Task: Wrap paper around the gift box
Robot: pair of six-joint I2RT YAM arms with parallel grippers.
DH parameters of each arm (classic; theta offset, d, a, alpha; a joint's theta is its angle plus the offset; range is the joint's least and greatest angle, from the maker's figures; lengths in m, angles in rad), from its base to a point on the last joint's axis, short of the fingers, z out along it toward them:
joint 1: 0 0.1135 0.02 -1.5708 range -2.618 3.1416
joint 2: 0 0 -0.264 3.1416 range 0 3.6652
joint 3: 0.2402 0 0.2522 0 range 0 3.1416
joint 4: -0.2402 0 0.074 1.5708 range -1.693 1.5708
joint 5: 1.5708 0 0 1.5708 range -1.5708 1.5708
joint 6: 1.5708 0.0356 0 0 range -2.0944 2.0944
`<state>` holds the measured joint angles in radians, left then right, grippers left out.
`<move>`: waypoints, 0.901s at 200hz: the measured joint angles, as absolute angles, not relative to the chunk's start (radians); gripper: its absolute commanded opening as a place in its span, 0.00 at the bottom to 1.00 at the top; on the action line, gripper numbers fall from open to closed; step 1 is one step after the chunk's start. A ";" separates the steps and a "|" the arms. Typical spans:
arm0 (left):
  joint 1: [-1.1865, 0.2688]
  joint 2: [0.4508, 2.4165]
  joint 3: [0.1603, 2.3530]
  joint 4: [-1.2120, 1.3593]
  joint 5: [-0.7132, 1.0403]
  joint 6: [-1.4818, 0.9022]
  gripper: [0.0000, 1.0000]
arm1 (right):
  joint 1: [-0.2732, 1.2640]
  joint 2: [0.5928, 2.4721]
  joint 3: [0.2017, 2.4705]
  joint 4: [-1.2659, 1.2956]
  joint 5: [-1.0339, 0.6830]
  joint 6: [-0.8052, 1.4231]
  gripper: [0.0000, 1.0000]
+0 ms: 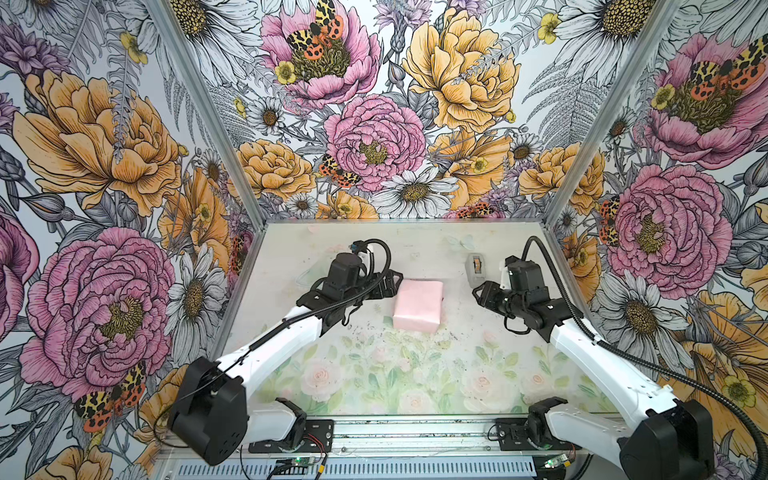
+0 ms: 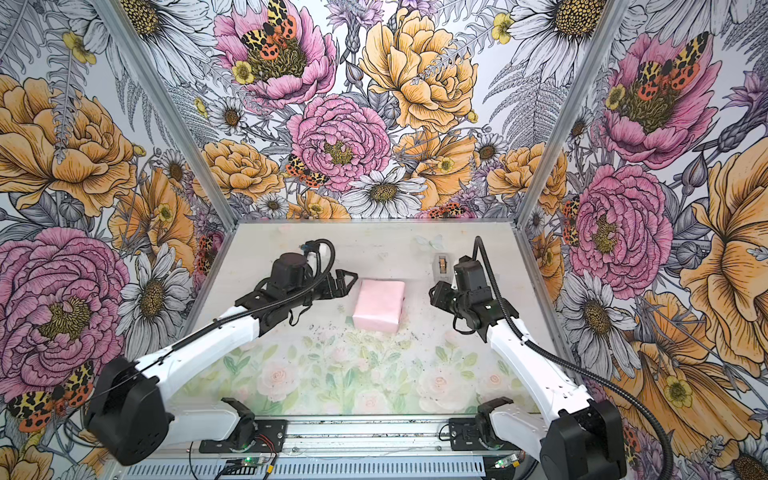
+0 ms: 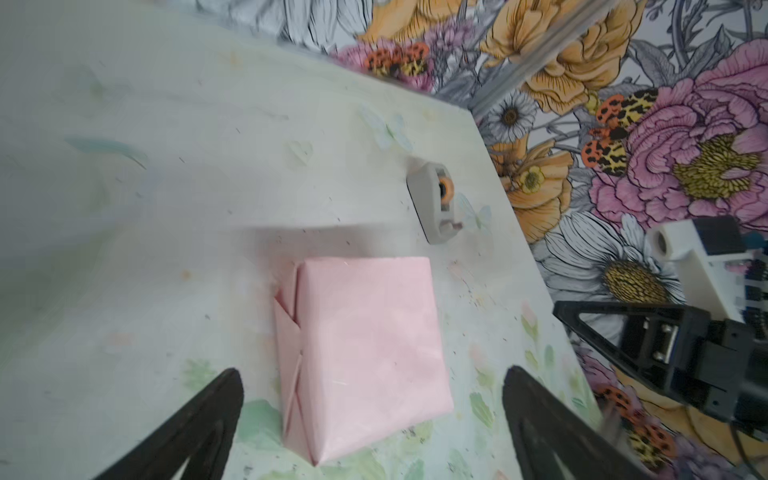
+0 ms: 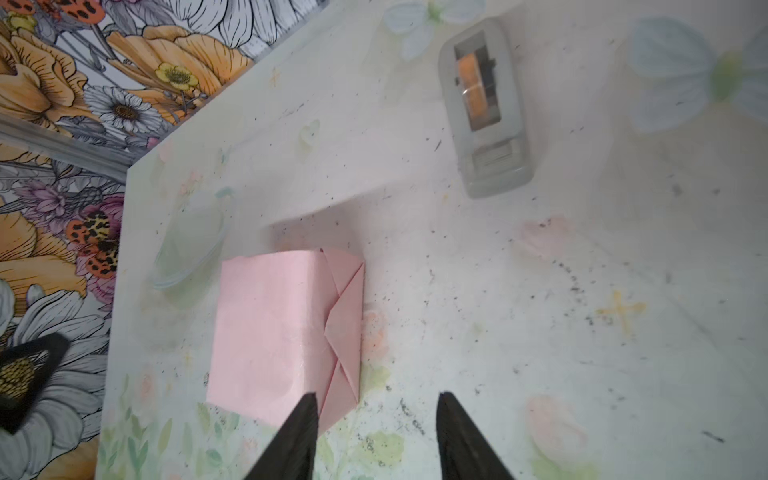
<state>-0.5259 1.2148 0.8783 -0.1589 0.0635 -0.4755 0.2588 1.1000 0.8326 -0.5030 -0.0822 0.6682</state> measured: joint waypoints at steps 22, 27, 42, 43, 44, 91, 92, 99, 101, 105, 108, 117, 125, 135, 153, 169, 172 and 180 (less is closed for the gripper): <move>-0.495 1.078 0.794 -0.125 -0.164 -0.377 0.99 | 0.234 1.083 0.806 -0.458 0.062 0.604 1.00; -0.487 1.053 0.766 -0.111 -0.217 -0.351 0.99 | 0.228 1.081 0.794 -0.442 0.095 0.582 0.99; -0.456 1.003 0.678 -0.058 -0.348 -0.276 0.99 | 0.210 1.078 0.743 -0.379 0.191 0.517 1.00; -0.454 1.002 0.674 -0.055 -0.353 -0.273 0.99 | 0.208 1.078 0.737 -0.373 0.197 0.511 1.00; -0.450 0.999 0.665 -0.048 -0.363 -0.266 0.99 | 0.207 1.078 0.735 -0.369 0.201 0.508 0.99; -0.208 0.992 0.325 0.268 -0.493 -0.110 0.99 | 0.142 1.079 0.475 -0.038 0.364 0.283 0.99; -0.200 0.995 0.315 0.282 -0.493 -0.107 0.99 | 0.140 1.079 0.466 -0.023 0.368 0.277 0.99; -0.159 1.013 0.273 0.334 -0.489 -0.104 0.99 | 0.130 1.083 0.425 0.042 0.384 0.251 0.99; -0.149 1.019 0.262 0.347 -0.485 -0.103 0.99 | 0.127 1.085 0.414 0.060 0.388 0.243 0.99; -0.128 1.032 0.246 0.367 -0.477 -0.101 0.99 | 0.119 1.095 0.391 0.103 0.397 0.230 1.00; -0.115 1.040 0.237 0.379 -0.469 -0.100 0.99 | 0.114 1.101 0.377 0.131 0.401 0.221 1.00; -0.086 1.076 0.228 0.416 -0.446 -0.088 0.99 | 0.095 1.132 0.355 0.178 0.408 0.200 0.99; -0.072 1.116 0.232 0.461 -0.431 -0.075 0.99 | 0.077 1.164 0.354 0.208 0.408 0.183 1.00; -0.065 1.172 0.254 0.504 -0.404 -0.053 0.99 | 0.055 1.203 0.354 0.277 0.402 0.162 0.99; -0.063 1.285 0.304 0.614 -0.359 -0.002 0.99 | 0.031 1.262 0.358 0.387 0.370 0.124 1.00; -0.061 1.387 0.371 0.659 -0.303 0.018 0.99 | 0.025 1.322 0.362 0.487 0.331 0.094 1.00; -0.059 1.412 0.380 0.685 -0.290 0.019 0.99 | 0.023 1.333 0.365 0.498 0.321 0.094 0.99; -0.041 1.470 0.396 0.751 -0.231 0.017 0.99 | 0.017 1.360 0.375 0.529 0.291 0.088 1.00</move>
<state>-0.0414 1.4704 0.3958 0.7513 -0.2306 0.0174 0.0174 1.3602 0.3752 0.5293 0.2913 0.0879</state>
